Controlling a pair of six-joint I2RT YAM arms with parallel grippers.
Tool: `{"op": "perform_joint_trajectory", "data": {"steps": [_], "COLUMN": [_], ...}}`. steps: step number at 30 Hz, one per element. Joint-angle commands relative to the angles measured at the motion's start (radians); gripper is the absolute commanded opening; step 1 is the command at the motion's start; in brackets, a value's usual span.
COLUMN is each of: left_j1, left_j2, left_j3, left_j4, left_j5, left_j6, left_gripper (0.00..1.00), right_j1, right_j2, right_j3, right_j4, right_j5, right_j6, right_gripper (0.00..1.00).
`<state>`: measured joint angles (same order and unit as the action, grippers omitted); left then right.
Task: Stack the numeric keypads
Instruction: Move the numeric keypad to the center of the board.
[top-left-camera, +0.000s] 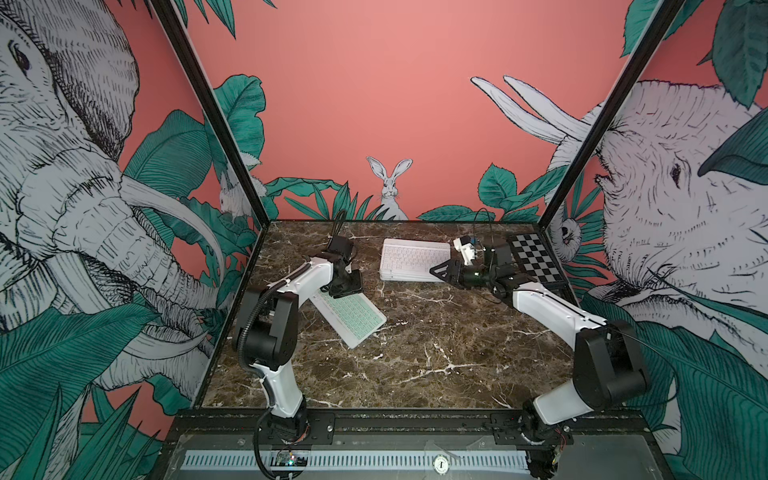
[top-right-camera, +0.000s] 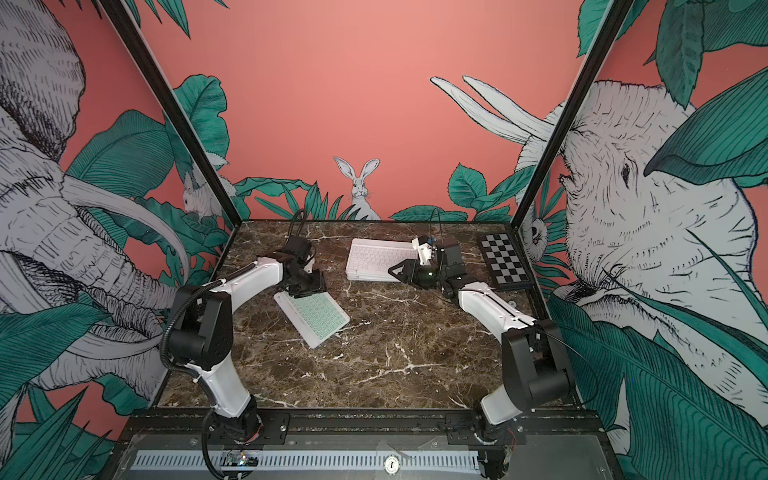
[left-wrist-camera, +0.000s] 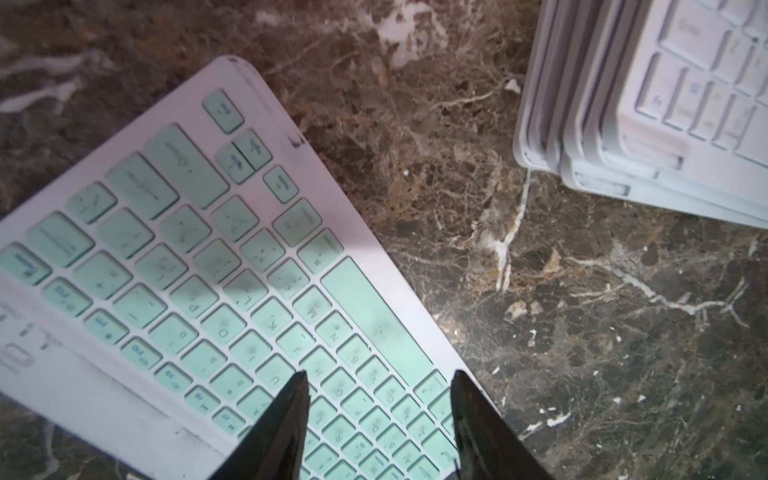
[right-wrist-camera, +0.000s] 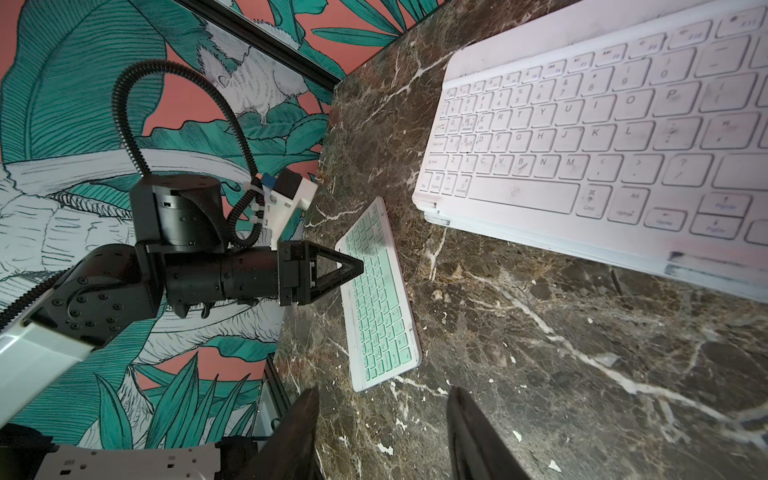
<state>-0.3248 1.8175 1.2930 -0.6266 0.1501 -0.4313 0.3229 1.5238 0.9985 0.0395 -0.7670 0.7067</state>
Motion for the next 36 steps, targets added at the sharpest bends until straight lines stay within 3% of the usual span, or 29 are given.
{"op": "perform_joint_trajectory", "data": {"steps": [1, 15, 26, 36], "left_j1": [-0.014, -0.032, -0.163, -0.216], "left_j2": [0.057, 0.051, 0.025, 0.022], "left_j3": [0.015, -0.07, -0.142, -0.14], "left_j4": [-0.044, -0.067, -0.088, -0.038], "left_j5": [-0.038, -0.071, -0.068, -0.016], "left_j6": [0.058, 0.096, 0.053, 0.034], "left_gripper": [0.57, 0.56, 0.56, 0.56], "right_j1": [0.007, 0.008, 0.007, 0.008], "right_j2": [-0.019, -0.012, -0.012, -0.013], "right_j3": [0.014, 0.026, 0.012, 0.0], "right_j4": [0.005, -0.016, 0.005, 0.01], "right_j5": [0.0, -0.006, -0.013, -0.009], "right_j6": [-0.014, -0.02, -0.006, -0.006], "right_gripper": [0.49, 0.5, 0.5, 0.5]}}
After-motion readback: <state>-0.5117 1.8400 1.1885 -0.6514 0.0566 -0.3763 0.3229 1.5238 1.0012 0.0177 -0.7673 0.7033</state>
